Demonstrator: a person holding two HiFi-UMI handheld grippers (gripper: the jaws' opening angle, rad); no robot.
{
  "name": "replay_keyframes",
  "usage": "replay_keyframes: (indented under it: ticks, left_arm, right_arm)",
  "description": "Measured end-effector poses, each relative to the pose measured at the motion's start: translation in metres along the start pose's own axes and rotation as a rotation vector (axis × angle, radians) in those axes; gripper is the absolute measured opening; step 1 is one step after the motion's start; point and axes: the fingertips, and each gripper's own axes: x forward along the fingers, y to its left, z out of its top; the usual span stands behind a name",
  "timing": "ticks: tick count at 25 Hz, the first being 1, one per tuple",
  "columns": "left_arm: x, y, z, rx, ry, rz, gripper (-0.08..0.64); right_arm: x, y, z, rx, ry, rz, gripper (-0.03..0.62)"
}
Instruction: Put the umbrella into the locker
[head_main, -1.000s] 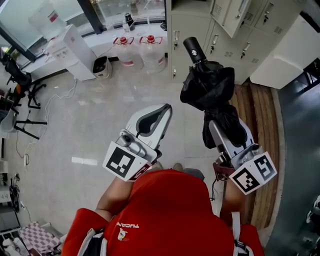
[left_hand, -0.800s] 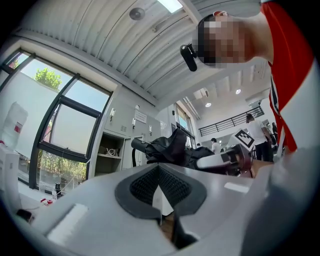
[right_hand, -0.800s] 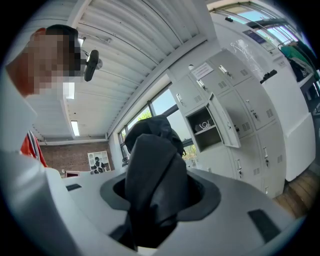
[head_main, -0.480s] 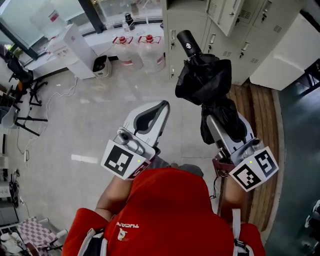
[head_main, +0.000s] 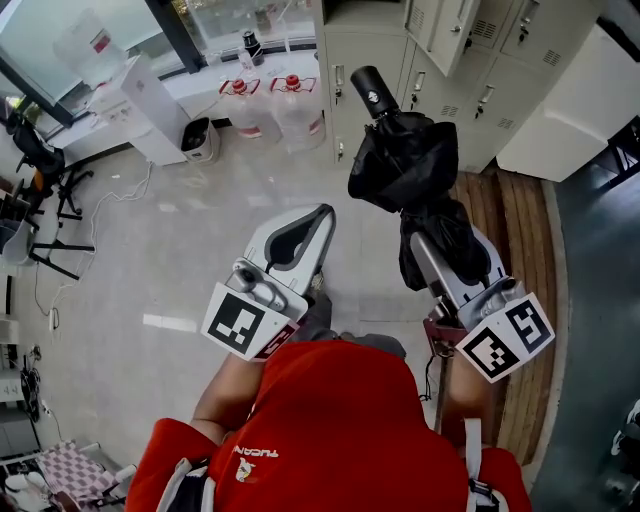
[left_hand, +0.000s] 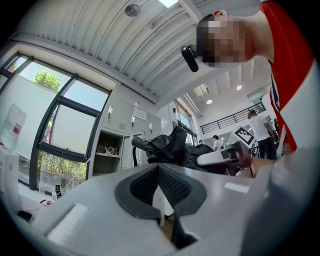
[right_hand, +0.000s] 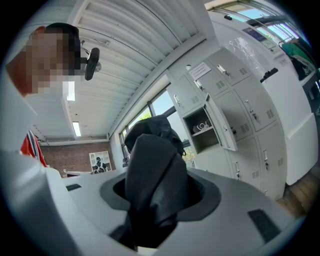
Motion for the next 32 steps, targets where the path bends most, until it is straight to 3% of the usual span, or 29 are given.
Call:
replay_keyframes:
  ticks: [10,22,32]
  left_arm:
    - [0.047,0.058,-0.016,-0.019,-0.011,-0.021,0.005]
    - [0.124,0.188,-0.027,-0.022,-0.007,-0.078,0.005]
    - [0.159,0.259,-0.047,-0.038,-0.015,-0.139,0.005]
  right_arm:
    - [0.055,-0.042,0.009,-0.013,0.015,-0.031,0.209]
    - [0.176,-0.098,0.024,0.005,0.017,-0.102,0.209]
    - [0.243,-0.137,0.019,-0.005,0.014,-0.199,0.209]
